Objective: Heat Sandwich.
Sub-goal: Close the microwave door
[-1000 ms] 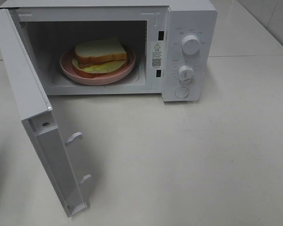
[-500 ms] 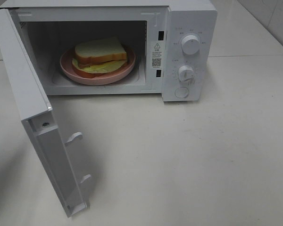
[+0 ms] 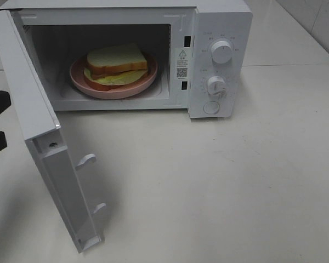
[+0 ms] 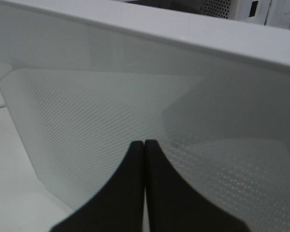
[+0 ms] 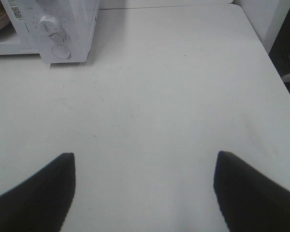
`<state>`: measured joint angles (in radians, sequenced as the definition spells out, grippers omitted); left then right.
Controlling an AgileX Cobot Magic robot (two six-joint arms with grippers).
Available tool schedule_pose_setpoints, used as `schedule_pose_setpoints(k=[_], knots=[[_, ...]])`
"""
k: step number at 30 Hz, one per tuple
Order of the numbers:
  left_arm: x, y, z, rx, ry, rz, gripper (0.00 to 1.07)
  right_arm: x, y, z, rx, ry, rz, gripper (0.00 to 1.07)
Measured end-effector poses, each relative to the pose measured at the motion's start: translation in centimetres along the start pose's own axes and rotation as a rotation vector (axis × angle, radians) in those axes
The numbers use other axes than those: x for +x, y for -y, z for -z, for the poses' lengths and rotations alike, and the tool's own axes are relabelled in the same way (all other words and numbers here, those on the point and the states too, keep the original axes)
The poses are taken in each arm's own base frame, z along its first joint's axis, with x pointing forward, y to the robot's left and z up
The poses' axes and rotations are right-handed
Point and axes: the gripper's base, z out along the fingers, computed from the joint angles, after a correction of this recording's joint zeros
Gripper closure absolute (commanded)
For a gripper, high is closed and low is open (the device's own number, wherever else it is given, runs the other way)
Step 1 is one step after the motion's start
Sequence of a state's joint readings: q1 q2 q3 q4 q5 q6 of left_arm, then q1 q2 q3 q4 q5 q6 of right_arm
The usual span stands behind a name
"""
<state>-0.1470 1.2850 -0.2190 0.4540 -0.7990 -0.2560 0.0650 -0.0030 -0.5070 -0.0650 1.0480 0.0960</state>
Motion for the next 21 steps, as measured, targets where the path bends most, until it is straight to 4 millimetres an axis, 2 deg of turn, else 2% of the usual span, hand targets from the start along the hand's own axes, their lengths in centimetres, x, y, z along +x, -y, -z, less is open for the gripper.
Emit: schedule_pose_setpoints(k=[21], knots=[[1.3,4.1,-2.4,-0.002,-0.032,0.051,1.07,0.0,0.0,0.0,0.000,0.000,0.000,0.32]])
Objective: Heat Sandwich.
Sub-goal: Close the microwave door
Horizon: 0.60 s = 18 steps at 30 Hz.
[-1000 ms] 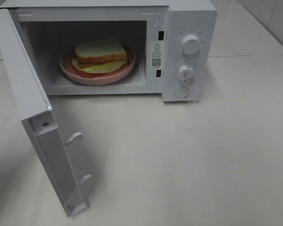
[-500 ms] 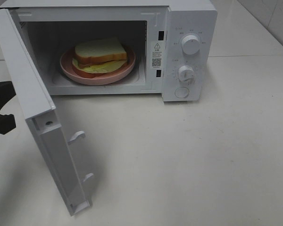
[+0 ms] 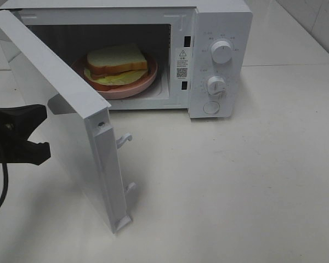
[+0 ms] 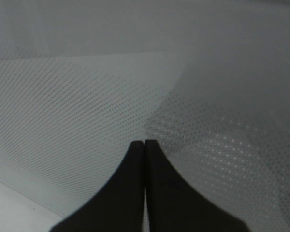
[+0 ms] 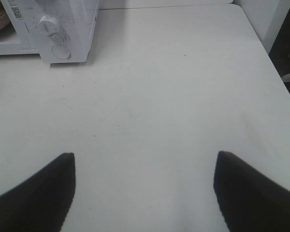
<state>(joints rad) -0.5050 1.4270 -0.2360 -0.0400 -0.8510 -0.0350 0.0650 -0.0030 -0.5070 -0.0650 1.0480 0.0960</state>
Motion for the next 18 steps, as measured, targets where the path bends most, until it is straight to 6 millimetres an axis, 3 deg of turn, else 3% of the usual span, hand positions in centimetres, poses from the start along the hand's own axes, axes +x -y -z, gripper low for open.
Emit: schedule_pose_setpoints(k=[4,18], knots=[[-0.1,0.7,-0.8,0.006,-0.002,0.007,1.07,0.0,0.0,0.0,0.000,0.000,0.000,0.32],[-1.8,4.8,-6.7,0.035,0.033,-0.001,1.07,0.0,0.0,0.0,0.000,0.000,0.000,0.32]])
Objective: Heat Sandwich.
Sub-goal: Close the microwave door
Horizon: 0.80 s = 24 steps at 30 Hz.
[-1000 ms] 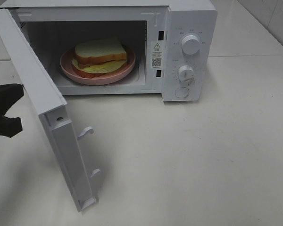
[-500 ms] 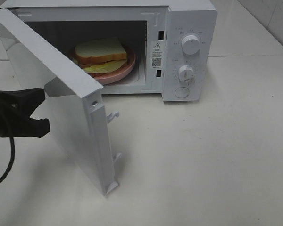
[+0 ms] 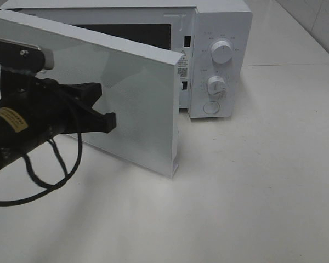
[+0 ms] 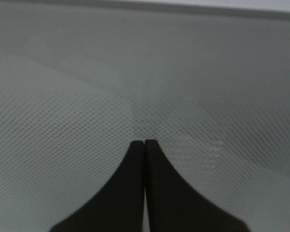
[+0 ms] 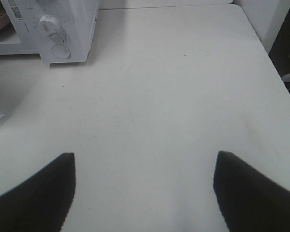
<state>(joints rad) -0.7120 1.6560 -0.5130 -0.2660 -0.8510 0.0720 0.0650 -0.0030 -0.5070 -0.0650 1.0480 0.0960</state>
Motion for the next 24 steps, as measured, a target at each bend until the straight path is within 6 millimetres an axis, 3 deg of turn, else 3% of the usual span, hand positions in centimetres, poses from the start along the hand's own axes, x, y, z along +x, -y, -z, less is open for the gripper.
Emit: schedule_pose_setpoints(k=[11,24], knots=[[-1.0,3.3,-4.3,-0.026,0.041,0.002,1.07,0.0,0.0,0.0,0.000,0.000,0.000,0.32],[-2.4,4.4,-8.8,-0.102,0.043,0.004,1.07,0.0,0.0,0.0,0.000,0.000,0.000,0.32]])
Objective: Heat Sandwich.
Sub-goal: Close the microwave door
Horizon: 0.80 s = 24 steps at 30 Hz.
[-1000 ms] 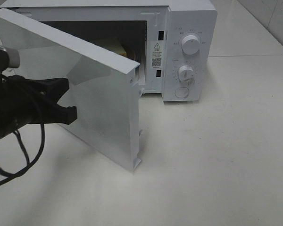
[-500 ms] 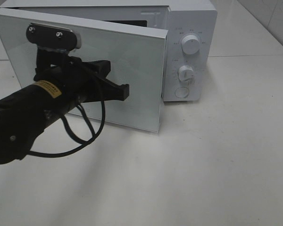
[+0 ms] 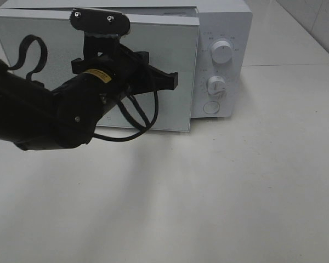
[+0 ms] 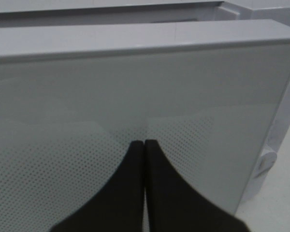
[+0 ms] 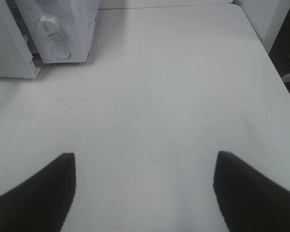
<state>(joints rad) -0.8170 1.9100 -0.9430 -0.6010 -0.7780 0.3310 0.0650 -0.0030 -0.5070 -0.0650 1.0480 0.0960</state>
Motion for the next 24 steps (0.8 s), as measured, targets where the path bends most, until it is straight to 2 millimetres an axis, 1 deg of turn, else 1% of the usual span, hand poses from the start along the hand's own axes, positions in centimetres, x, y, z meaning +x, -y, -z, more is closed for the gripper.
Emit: schedule_pose_setpoints(k=[2,3,7,14,19,22,24], knots=[[-0.3,0.2,-0.6,-0.010,-0.002,0.003,1.07,0.0,0.0,0.0,0.000,0.000,0.000,0.32],[-0.3,0.2,-0.6,-0.010,-0.002,0.003,1.07,0.0,0.0,0.0,0.000,0.000,0.000,0.32],[-0.4,0.7,-2.1,-0.028,-0.009,-0.010,1.07,0.0,0.0,0.0,0.000,0.000,0.000,0.32],[-0.7,1.0,-2.9,-0.026,-0.026,-0.009,1.07,0.0,0.0,0.0,0.000,0.000,0.000,0.32],[-1.1,0.4,-3.5,-0.017,-0.057,-0.004,1.07,0.0,0.0,0.0,0.000,0.000,0.000,0.32],[-1.0,-0.3,-3.8,-0.023,-0.077,-0.006,1.07,0.0,0.0,0.0,0.000,0.000,0.000,0.32],[-0.9,-0.4,-3.8,-0.021,-0.082,-0.008,1.07,0.0,0.0,0.0,0.000,0.000,0.000,0.32]])
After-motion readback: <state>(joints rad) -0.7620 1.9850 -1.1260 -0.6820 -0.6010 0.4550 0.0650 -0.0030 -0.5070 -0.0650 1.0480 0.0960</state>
